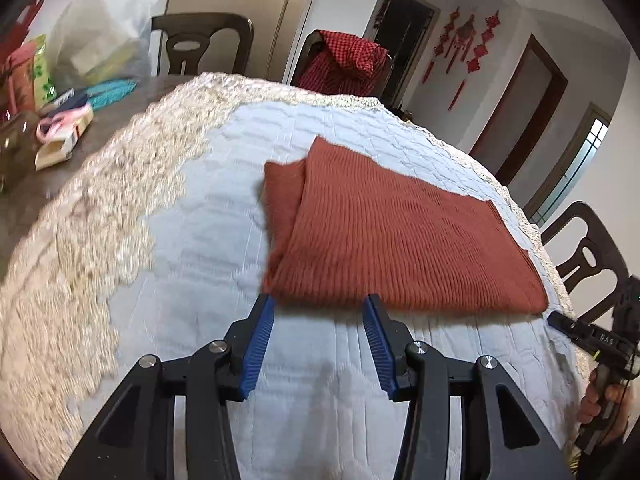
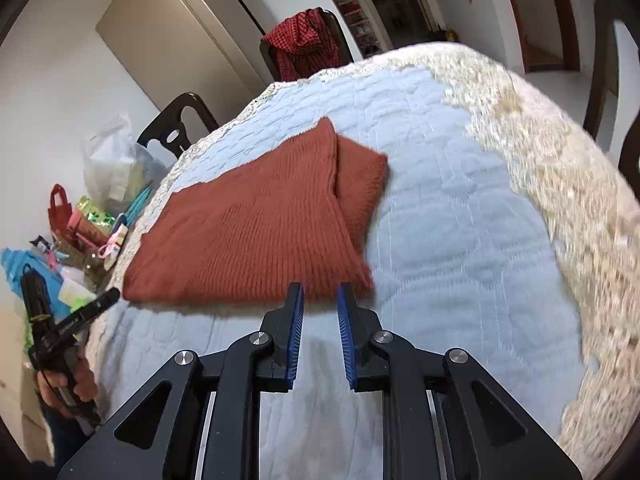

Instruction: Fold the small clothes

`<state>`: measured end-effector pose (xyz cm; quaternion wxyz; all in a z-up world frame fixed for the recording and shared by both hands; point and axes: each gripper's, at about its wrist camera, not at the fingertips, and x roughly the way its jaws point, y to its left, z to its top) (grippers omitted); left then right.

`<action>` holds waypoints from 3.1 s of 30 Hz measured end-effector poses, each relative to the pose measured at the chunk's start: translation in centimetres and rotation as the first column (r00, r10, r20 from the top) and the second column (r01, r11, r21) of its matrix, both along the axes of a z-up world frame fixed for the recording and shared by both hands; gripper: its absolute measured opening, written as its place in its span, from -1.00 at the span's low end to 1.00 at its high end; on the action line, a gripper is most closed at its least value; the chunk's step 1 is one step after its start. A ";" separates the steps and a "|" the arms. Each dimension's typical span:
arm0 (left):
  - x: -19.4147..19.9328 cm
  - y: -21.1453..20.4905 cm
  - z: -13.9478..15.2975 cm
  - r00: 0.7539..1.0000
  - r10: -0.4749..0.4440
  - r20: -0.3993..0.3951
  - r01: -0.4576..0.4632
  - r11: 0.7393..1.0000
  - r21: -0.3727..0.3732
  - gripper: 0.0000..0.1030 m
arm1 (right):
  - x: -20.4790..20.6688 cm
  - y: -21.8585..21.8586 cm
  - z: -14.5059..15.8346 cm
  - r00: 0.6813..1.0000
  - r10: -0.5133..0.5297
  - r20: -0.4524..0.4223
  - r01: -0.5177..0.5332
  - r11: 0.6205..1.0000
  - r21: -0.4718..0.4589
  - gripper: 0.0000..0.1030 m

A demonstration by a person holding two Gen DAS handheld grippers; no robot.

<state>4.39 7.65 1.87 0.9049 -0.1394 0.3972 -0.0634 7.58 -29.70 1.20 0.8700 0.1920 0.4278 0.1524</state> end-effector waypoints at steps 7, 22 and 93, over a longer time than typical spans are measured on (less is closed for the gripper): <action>1.2 0.4 -1.8 0.998 0.049 -0.043 -0.052 0.995 -0.084 -0.01 | 0.3 -0.2 -1.3 0.999 0.000 -0.049 0.007 0.988 0.156 -0.25; 3.6 1.7 -2.5 0.987 0.150 -0.052 -0.157 0.962 -0.222 -0.33 | 2.0 -1.4 -2.0 0.991 -0.124 -0.058 0.137 0.933 0.332 -0.22; 3.7 -5.2 0.2 0.998 -0.067 0.007 0.065 0.991 0.119 -0.47 | 3.5 4.8 0.3 0.996 0.087 0.016 -0.087 0.996 -0.023 -0.81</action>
